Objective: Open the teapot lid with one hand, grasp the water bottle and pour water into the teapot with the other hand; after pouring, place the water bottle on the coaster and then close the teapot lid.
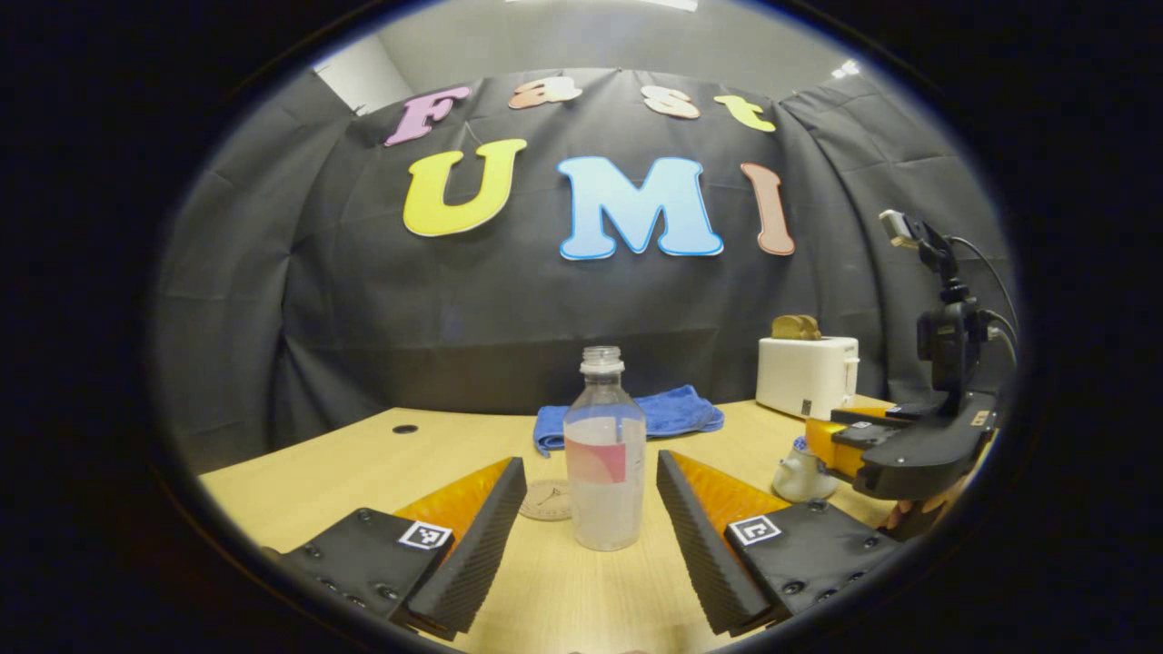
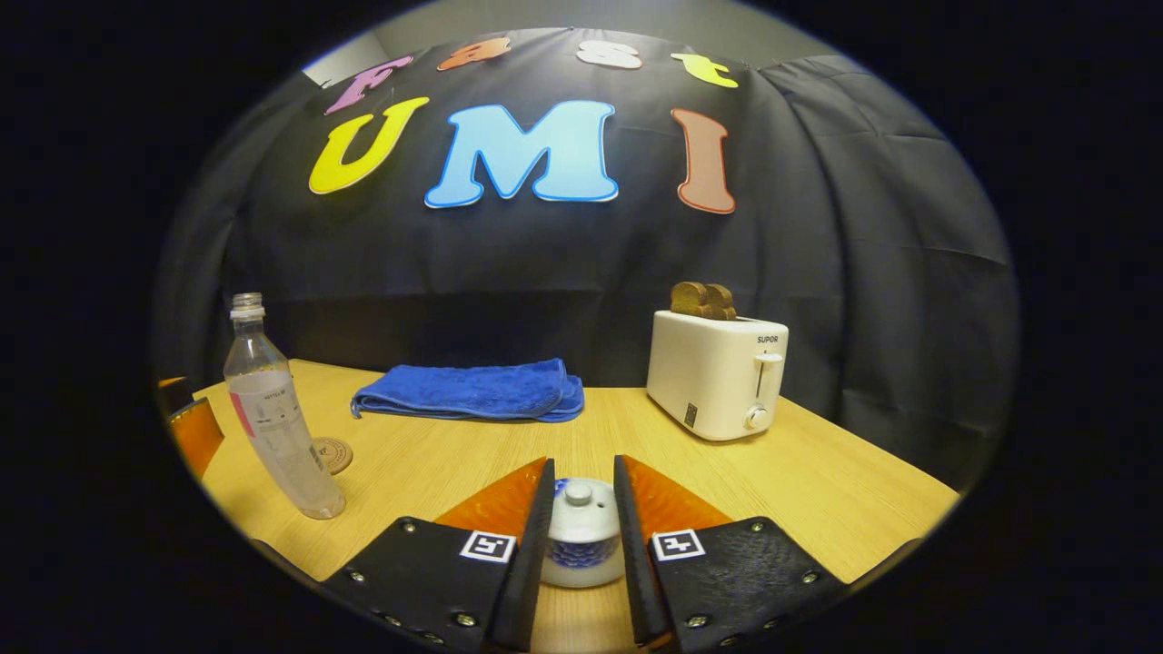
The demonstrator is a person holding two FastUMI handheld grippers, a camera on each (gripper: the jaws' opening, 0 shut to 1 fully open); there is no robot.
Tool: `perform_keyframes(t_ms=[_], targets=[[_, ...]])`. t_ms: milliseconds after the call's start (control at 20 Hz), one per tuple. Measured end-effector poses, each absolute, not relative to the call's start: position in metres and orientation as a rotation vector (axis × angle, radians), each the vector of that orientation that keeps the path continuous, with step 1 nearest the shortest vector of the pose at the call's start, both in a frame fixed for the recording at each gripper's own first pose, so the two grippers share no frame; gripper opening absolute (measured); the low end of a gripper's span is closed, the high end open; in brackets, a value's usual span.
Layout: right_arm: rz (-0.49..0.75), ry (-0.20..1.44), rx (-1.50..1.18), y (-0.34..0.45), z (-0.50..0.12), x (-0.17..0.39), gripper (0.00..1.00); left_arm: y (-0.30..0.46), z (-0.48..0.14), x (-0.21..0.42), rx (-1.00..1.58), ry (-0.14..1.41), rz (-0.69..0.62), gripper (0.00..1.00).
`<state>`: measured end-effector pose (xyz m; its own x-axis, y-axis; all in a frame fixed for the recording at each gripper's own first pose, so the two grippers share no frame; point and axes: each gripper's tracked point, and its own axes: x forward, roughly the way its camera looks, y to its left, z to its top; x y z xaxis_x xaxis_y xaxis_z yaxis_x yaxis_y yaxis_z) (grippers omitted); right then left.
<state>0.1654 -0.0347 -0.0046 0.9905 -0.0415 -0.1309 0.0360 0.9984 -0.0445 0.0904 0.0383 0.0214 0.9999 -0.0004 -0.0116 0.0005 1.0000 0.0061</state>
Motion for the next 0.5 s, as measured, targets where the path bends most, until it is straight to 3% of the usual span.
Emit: perform_keyframes(t_ms=[150, 250, 500], targets=[[-0.024, 0.135, -0.065, -0.029, -0.01, 0.169, 0.4, 0.041, 0.022, 0.094, 0.006, 0.011, 0.001, 1.0], [-0.03, 0.14, -0.079, -0.027, -0.006, 0.167, 0.13, 0.042, 0.021, 0.095, 0.001, 0.015, 0.002, 1.0], [-0.014, 0.127, -0.089, -0.029, -0.002, 0.168, 0.13, 0.035, 0.01, 0.103, -0.027, 0.034, -0.023, 1.0]])
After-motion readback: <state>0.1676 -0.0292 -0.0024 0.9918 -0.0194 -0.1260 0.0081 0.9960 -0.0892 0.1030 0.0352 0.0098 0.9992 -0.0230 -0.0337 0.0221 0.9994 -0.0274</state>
